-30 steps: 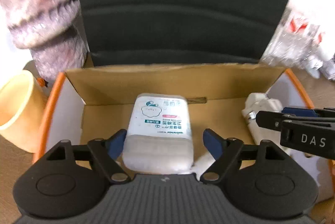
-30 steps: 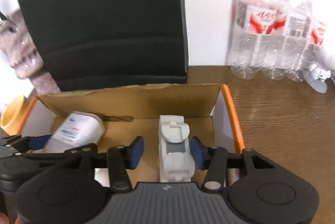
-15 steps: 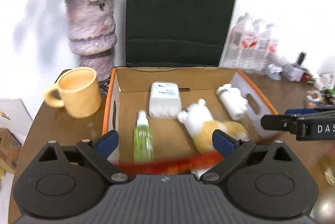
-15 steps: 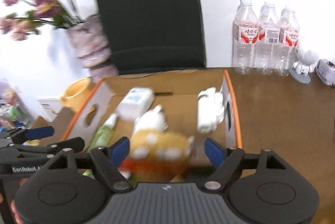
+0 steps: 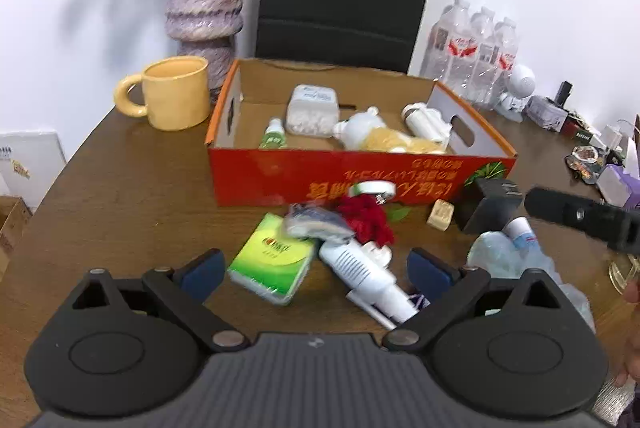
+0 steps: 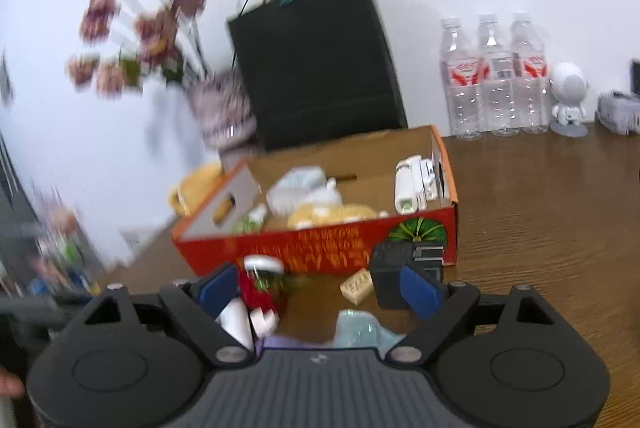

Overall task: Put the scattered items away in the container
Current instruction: 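Withdraw both tools from the box toward the remaining items, then grasp the white spray bottle with the left tool while the right tool grasps the clear plastic bag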

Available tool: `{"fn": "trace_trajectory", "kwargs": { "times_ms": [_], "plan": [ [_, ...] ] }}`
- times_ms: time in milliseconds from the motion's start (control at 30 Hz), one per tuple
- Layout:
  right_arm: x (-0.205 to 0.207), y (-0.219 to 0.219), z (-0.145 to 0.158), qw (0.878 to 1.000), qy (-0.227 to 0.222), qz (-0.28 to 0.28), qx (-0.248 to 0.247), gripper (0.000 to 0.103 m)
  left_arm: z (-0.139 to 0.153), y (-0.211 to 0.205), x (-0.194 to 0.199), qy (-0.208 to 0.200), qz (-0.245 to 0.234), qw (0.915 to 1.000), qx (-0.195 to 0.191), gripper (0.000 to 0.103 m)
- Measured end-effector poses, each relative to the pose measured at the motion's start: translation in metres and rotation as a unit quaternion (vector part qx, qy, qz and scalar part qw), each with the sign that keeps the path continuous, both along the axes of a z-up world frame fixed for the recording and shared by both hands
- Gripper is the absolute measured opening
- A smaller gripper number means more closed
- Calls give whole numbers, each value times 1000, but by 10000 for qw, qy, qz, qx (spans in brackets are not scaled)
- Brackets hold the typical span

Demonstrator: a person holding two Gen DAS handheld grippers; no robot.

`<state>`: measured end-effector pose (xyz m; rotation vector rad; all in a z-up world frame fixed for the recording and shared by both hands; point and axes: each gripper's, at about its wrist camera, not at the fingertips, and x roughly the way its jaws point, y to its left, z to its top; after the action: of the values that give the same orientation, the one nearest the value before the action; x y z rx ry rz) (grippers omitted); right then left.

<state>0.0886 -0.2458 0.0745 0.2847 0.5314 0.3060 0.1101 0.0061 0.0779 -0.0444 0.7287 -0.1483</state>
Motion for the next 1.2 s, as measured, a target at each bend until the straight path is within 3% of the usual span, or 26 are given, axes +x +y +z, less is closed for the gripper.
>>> {"fn": "trace_trajectory", "kwargs": {
  "times_ms": [133,233,300,433,633,1000,1200],
  "plan": [
    [1,-12,-9,9991,10,-57,418,88,3,-9,-4,-95,-57,9996,256,100],
    [8,-4,-10,9993,280,-258,63,88,-6,-7,-13,-41,-91,9998,190,101],
    [6,-1,-15,9994,169,-279,-94,88,-13,-6,-20,11,-105,9999,119,101],
    [-2,-12,-19,9988,303,-377,96,88,-27,-2,-35,115,-133,9998,-22,101],
    [-33,-3,-11,9963,473,-340,-638,87,-50,-4,-61,193,-242,9992,270,101],
    [-49,26,-33,9923,573,120,-1088,80,-51,-14,-45,87,-535,9985,-108,101],
    [-31,32,-39,9905,475,252,-1267,80,-55,-23,2,170,-412,9983,-373,80]
  ]
}}
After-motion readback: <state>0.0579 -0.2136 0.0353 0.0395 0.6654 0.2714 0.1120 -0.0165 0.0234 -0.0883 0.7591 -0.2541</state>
